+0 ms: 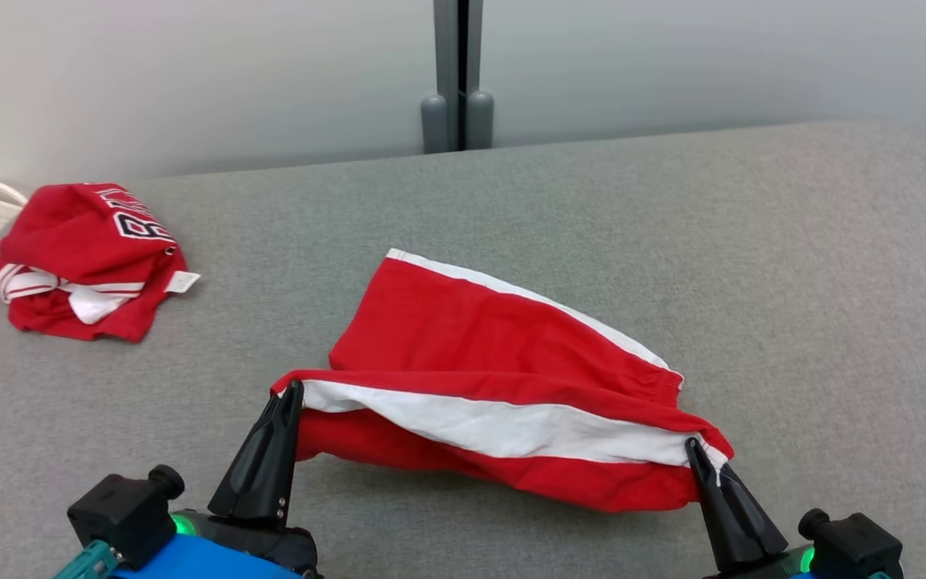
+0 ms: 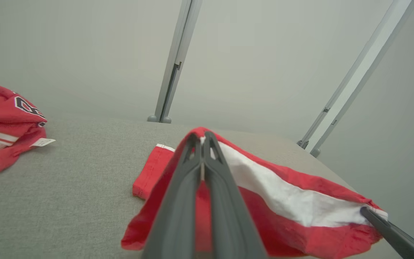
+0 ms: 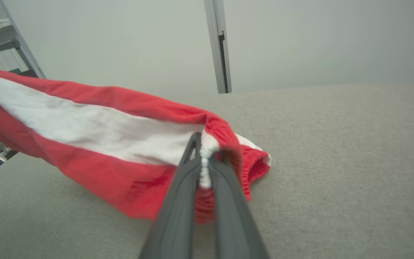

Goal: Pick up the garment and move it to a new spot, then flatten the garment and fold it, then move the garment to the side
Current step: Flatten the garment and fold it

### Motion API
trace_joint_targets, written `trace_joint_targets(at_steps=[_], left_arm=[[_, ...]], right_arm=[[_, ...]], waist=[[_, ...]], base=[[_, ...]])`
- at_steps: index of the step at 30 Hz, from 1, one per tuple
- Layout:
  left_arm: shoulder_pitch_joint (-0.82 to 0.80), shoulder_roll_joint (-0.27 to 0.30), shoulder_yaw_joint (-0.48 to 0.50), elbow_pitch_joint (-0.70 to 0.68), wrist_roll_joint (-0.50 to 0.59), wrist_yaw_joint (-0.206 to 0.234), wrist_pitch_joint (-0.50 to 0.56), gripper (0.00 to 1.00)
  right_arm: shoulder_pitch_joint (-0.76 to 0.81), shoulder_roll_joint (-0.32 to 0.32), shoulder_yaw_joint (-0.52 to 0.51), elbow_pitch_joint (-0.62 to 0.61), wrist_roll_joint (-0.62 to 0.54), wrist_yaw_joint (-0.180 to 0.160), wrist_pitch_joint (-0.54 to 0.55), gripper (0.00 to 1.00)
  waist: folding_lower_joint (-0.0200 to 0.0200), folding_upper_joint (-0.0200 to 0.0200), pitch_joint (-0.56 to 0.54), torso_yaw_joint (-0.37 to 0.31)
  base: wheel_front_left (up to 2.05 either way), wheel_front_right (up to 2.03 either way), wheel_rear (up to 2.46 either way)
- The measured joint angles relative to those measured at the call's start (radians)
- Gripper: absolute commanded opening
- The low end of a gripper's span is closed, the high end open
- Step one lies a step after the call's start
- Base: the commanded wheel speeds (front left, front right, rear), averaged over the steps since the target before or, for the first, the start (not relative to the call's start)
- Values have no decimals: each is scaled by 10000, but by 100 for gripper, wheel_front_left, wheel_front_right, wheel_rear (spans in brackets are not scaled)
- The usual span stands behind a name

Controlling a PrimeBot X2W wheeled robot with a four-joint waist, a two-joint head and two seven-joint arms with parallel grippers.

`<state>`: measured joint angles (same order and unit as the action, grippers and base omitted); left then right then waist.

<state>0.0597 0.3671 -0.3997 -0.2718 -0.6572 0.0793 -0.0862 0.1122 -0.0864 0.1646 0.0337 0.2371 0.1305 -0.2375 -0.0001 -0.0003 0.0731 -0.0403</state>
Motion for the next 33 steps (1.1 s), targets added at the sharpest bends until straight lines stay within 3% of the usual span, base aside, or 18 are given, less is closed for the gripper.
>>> trace_joint_targets(at_steps=[5,16,23,33], left_arm=[[-555,15,13,725,-86,-163,186,0],[-4536,182,35,4119,178,-1166,865,0],[-6496,293,0,6266,516,-1417,1099,0],[-7809,188,-247,8289,694,-1599,1127,0]], right_arm=[[-244,65,104,512,-109,0,-2,0],[-2771,341,77,2451,-157,2,-130,0],[-4264,374,763,3524,420,4,-222,0],[-5122,380,1281,3898,1081,4,-238,0]], waist=[[0,1,475,-368],[4,5,2281,-1269],[5,7,3272,-1745],[2,7,3601,-1986]], base=[[0,0,0],[0,0,0],[0,0,0],[0,0,0]])
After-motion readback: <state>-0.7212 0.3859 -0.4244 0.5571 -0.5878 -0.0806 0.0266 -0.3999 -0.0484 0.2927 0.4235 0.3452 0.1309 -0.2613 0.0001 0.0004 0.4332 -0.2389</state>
